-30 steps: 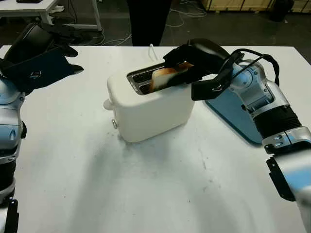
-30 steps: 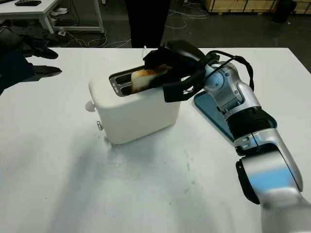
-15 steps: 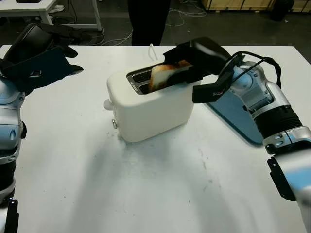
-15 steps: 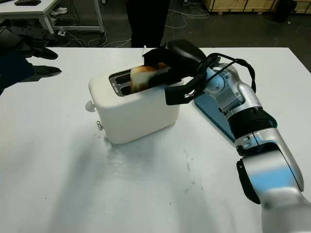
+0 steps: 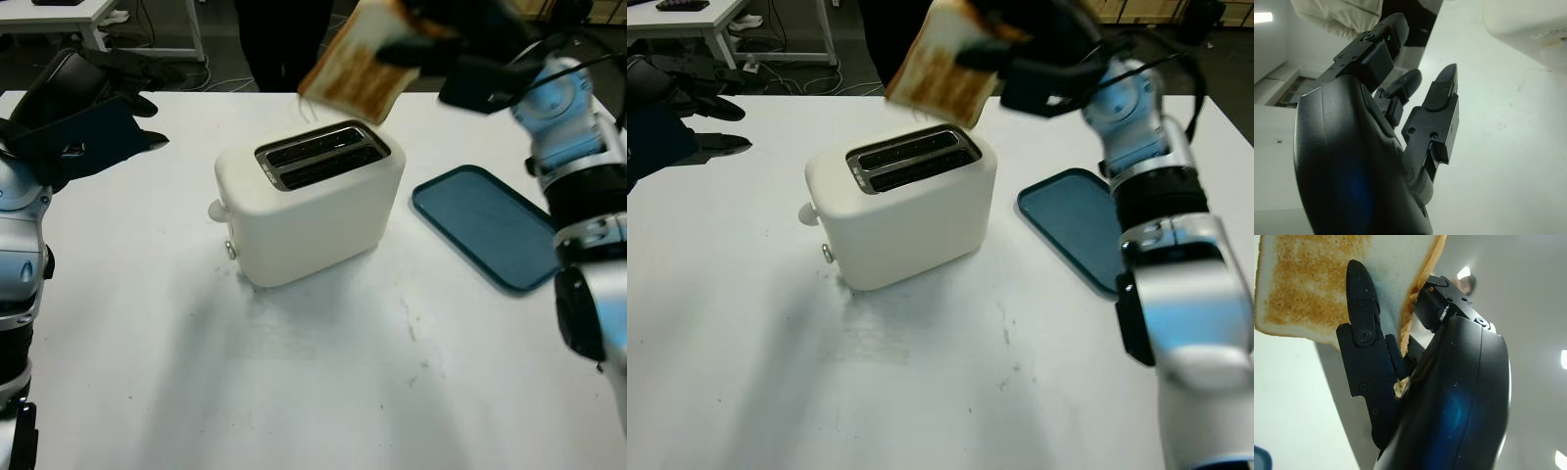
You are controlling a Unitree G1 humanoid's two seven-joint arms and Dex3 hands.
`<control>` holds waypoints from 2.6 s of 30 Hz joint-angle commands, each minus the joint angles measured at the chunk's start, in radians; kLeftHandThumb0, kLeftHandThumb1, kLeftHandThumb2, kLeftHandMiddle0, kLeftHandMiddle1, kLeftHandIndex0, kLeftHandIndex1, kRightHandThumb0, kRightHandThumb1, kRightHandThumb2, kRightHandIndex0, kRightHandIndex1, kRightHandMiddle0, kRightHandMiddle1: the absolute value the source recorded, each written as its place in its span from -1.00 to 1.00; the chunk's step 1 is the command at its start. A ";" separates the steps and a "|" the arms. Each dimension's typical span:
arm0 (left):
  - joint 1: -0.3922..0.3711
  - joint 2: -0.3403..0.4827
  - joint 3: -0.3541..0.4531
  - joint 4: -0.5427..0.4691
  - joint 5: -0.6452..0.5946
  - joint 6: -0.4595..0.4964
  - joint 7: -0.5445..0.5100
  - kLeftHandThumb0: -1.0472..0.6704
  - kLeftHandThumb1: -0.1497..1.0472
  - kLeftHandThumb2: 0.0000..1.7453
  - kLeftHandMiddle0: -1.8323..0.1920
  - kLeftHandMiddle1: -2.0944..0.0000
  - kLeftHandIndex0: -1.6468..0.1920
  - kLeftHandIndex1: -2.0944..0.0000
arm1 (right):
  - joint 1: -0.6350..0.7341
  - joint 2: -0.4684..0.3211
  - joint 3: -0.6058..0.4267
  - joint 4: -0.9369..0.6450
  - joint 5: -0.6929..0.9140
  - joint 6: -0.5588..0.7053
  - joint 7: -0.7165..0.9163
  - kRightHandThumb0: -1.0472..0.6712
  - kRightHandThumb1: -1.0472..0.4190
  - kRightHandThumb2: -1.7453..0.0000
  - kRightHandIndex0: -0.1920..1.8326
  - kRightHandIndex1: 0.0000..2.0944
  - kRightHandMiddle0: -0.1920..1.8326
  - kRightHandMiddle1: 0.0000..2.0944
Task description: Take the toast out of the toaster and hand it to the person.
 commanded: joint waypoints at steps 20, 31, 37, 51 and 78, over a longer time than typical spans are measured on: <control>0.009 -0.019 0.000 0.000 -0.001 -0.007 0.009 0.30 0.73 -0.99 0.32 0.39 0.02 0.99 | 0.026 0.066 -0.191 0.288 0.195 0.189 -0.190 -0.11 -0.83 0.63 0.09 0.67 -0.17 0.67; 0.014 -0.022 -0.003 -0.008 0.008 0.005 0.016 0.31 0.74 -0.99 0.33 0.38 0.03 0.99 | 0.060 0.141 -0.197 0.341 0.202 0.343 -0.289 -0.06 -0.83 0.65 -0.05 0.67 -0.35 0.67; 0.012 -0.027 -0.003 -0.007 0.001 0.007 0.013 0.31 0.75 -0.99 0.35 0.38 0.04 1.00 | 0.092 0.167 -0.198 0.363 0.198 0.381 -0.299 -0.03 -0.83 0.63 -0.13 0.67 -0.39 0.67; 0.017 -0.027 0.004 -0.012 -0.003 0.002 0.014 0.35 0.75 -1.00 0.35 0.36 0.04 1.00 | 0.133 0.199 -0.252 0.371 0.230 0.399 -0.307 -0.02 -0.83 0.63 -0.15 0.67 -0.43 0.67; 0.025 -0.022 -0.008 -0.015 0.013 0.012 0.013 0.28 0.74 -1.00 0.37 0.34 0.04 0.99 | 0.097 0.192 -0.273 0.360 0.240 0.397 -0.352 -0.03 -0.83 0.66 -0.14 0.67 -0.40 0.65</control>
